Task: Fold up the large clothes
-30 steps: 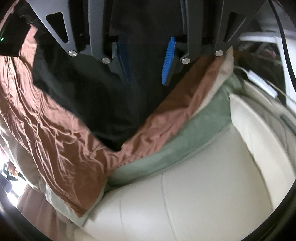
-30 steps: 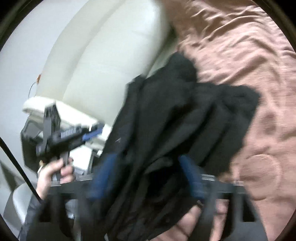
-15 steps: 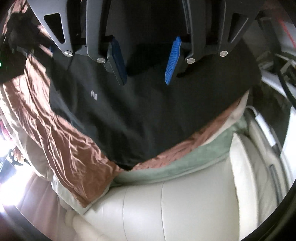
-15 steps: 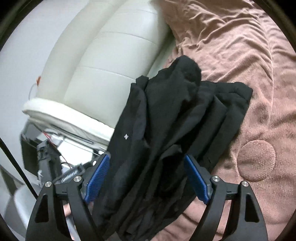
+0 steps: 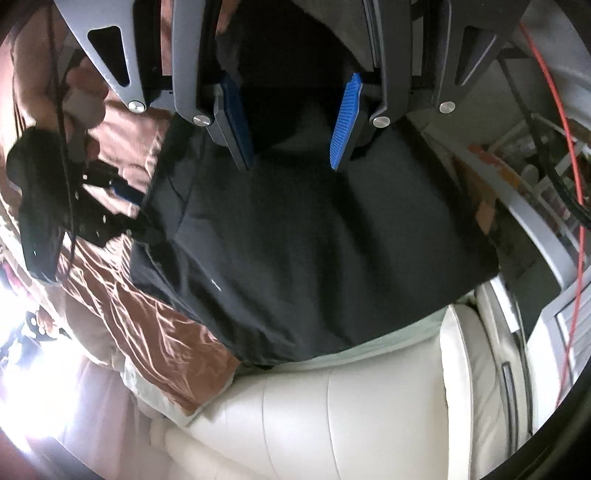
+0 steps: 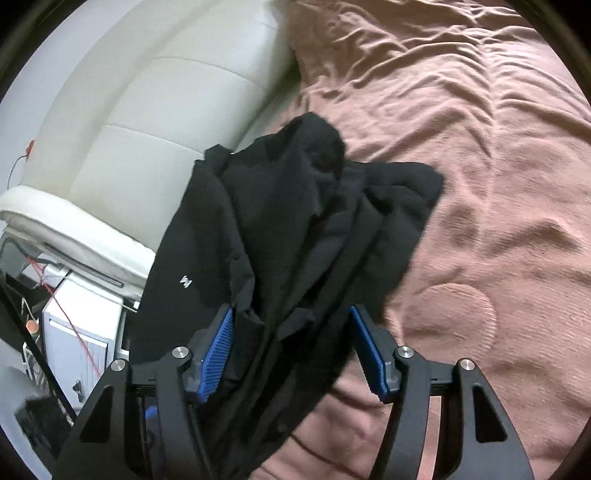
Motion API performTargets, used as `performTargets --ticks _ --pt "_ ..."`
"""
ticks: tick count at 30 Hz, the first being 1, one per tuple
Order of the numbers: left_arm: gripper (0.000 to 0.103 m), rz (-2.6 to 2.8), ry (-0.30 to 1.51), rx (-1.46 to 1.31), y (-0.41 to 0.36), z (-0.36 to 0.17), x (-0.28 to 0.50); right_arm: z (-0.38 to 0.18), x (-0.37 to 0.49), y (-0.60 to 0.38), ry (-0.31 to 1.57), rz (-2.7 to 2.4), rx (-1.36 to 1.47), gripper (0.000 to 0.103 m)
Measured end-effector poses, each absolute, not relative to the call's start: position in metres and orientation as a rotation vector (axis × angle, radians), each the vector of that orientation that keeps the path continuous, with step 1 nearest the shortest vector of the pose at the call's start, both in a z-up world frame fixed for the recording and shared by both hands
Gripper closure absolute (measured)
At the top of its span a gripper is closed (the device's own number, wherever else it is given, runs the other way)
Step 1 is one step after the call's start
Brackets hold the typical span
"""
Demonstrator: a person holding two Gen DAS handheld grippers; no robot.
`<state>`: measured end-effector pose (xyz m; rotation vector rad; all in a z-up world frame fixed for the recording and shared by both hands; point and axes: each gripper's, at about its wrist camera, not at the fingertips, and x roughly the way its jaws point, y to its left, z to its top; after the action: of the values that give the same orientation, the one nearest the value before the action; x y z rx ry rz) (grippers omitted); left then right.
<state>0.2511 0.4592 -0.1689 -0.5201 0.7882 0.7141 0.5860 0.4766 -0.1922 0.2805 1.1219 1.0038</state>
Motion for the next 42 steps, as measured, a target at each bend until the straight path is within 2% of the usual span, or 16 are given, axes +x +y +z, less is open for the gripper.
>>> performTargets --ticks 12,23,24,25,27,28,29,32,33,36,37,42 --pt "0.057 0.696 0.724 -0.576 0.417 -0.15 0.224 -0.132 0.541 0.417 1.018 0.987 0.179 0.043" --pt "0.055 0.603 0.654 -0.601 0.379 -0.11 0.217 -0.081 0.475 0.309 0.917 0.968 0.1 0.041" --pt "0.049 0.596 0.652 -0.602 0.375 -0.107 0.216 -0.077 0.471 0.3 0.907 0.957 0.094 0.04" --pt "0.038 0.587 0.647 -0.599 0.369 -0.102 0.216 -0.071 0.466 0.287 0.893 0.943 0.088 0.039" --pt "0.025 0.581 0.631 -0.585 0.359 -0.094 0.214 -0.061 0.457 0.263 0.867 0.902 0.076 0.033" --pt "0.023 0.573 0.619 -0.581 0.353 -0.089 0.213 -0.056 0.453 0.255 0.854 0.883 0.072 0.022" --pt "0.022 0.563 0.611 -0.583 0.35 -0.085 0.214 -0.051 0.449 0.243 0.837 0.867 0.07 0.019" --pt "0.017 0.524 0.591 -0.577 0.336 -0.073 0.215 -0.035 0.433 0.208 0.797 0.814 0.066 0.018" --pt "0.012 0.519 0.584 -0.566 0.33 -0.069 0.214 -0.029 0.426 0.195 0.781 0.79 0.058 0.016" --pt "0.004 0.496 0.545 -0.561 0.315 -0.06 0.208 -0.015 0.405 0.164 0.733 0.752 0.048 0.0" --pt "0.0 0.477 0.53 -0.563 0.309 -0.057 0.205 -0.011 0.395 0.153 0.714 0.743 0.051 0.0" --pt "0.0 0.432 0.512 -0.543 0.289 -0.05 0.194 0.004 0.352 0.107 0.634 0.678 0.059 0.0"
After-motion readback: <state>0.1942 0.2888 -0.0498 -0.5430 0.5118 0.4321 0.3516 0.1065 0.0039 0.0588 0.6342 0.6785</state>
